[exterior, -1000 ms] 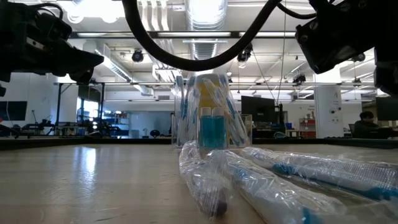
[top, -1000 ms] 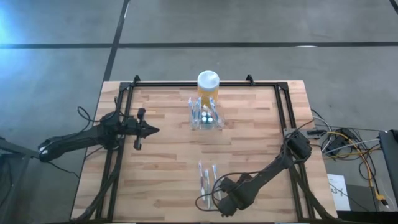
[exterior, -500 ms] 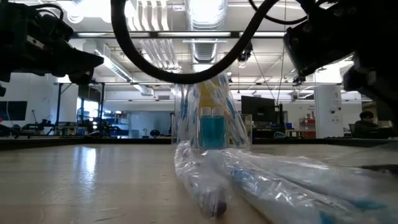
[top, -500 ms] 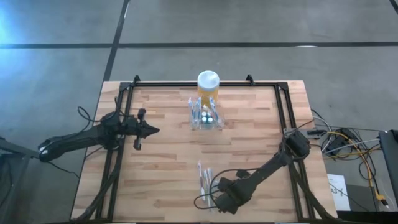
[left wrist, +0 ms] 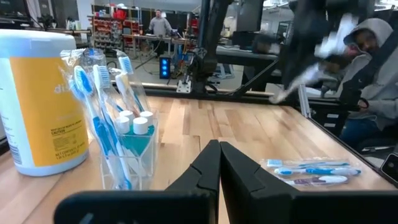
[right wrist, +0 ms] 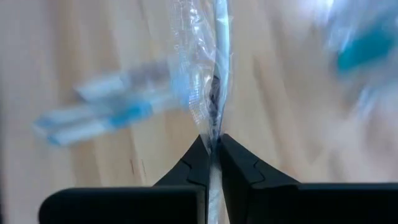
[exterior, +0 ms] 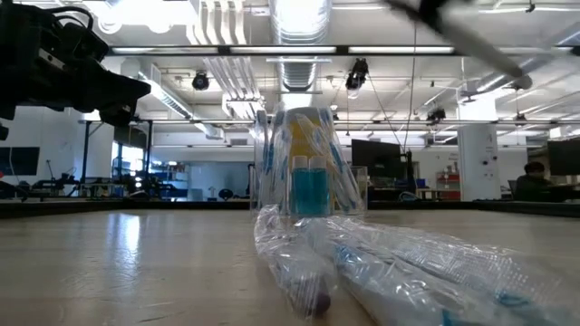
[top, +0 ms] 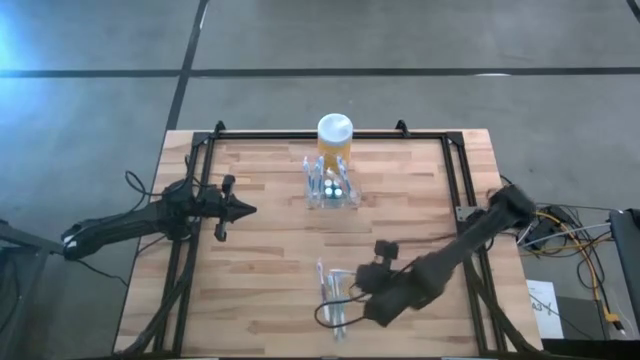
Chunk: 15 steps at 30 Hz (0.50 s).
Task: Pick & Place toothbrushing station
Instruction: Put the violet toothbrush into the transparent organizer
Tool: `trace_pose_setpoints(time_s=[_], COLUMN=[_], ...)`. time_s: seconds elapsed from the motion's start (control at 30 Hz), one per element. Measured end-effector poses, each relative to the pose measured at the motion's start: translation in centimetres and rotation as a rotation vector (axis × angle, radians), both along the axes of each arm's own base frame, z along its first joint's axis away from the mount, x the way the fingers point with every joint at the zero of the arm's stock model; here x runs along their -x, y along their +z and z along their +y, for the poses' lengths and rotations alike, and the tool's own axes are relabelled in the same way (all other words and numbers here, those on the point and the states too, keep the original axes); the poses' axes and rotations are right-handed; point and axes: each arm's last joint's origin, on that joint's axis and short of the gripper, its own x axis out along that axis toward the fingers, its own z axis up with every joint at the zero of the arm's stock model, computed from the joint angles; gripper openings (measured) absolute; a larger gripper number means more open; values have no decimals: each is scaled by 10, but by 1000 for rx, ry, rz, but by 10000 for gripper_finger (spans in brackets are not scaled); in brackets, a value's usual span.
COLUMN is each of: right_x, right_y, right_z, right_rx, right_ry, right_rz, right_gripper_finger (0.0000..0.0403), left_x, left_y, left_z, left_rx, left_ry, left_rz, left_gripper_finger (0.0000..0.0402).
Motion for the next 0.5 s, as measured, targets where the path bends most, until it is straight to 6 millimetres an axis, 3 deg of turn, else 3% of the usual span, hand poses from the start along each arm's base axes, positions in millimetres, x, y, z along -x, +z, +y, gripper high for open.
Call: trace_pose_setpoints(time_s=[0.1, 0.27, 0.37, 0.5], right_x=[10, 37, 64, 99], right_y=[36, 70, 72, 51], right_z=[-8, -40, -77, -118], right_rx=[21, 128, 168, 134], right_ry=[152, 352, 317, 322], right_rz=[-196, -446, -564, -724], right_gripper_finger=[14, 14, 13, 13], left_x=[0, 0, 0, 0], left_y=[0, 0, 0, -1], left_z=[0, 0, 0, 0], left_rx=[0, 5, 14, 29], left_ry=[0, 0, 1, 1], left_rz=[0, 0, 4, 12], left_gripper_finger=[10, 10, 10, 10])
